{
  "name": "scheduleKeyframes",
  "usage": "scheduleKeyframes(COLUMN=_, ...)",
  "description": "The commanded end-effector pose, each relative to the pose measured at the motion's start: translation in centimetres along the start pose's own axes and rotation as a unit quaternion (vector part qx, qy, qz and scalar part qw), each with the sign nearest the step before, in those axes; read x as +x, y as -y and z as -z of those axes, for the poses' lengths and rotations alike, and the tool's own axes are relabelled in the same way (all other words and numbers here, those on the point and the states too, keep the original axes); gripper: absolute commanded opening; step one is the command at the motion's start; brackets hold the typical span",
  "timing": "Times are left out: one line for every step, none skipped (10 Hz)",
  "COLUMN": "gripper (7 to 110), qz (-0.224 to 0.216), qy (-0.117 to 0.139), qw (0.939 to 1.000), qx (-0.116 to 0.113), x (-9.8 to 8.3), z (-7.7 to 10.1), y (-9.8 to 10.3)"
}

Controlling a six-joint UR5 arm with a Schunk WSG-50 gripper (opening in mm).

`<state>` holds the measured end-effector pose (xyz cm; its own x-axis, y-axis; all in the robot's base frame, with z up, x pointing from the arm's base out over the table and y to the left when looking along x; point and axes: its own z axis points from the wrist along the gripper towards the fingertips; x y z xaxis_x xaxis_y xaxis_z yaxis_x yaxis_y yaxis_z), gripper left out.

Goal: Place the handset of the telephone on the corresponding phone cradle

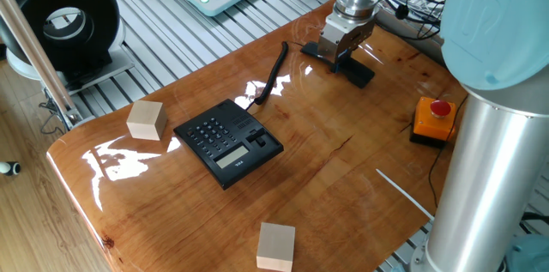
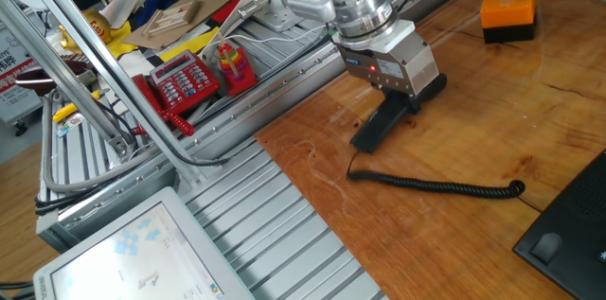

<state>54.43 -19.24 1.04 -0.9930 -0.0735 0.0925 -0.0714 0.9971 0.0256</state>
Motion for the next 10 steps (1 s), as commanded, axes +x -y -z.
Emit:
scheduleKeyframes(gripper=7, qz=0.012, qy=0.001, qw=0.9988, qx=-0.048, x=0.5, z=4.9, y=-1.9)
scheduleKeyframes(gripper=7, qz=0.010, qy=-0.002, qw=0.9991, qx=-0.042, x=2.2, z=7.0, y=-1.0)
scheduleKeyframes(gripper=7, qz=0.004, qy=-0.006, qw=0.9992, qx=-0.040, x=3.8, z=8.8, y=-1.0)
scheduleKeyframes(gripper=7, qz=0.007, qy=-0.001, qw=0.9990, qx=-0.044, x=4.9, z=10.3, y=-1.1)
scheduleKeyframes(gripper=7, qz=0.010, qy=0.007, qw=0.9993, qx=-0.036, x=5.9, z=11.2, y=-0.7)
scheduleKeyframes(gripper=7, qz=0.010, qy=0.015, qw=0.9996, qx=-0.022, x=6.4, z=11.7, y=-0.2)
scheduleKeyframes(gripper=7, qz=0.010, qy=0.023, qw=0.9996, qx=-0.015, x=6.3, z=11.8, y=0.1)
scheduleKeyframes(gripper=7, qz=0.011, qy=0.034, qw=0.9994, qx=-0.004, x=5.4, z=11.6, y=0.7)
scheduleKeyframes(gripper=7, qz=0.006, qy=0.038, qw=0.9992, qx=-0.013, x=4.6, z=11.3, y=0.1)
scheduleKeyframes(gripper=7, qz=-0.002, qy=0.039, qw=0.9991, qx=-0.014, x=4.0, z=11.1, y=-0.5)
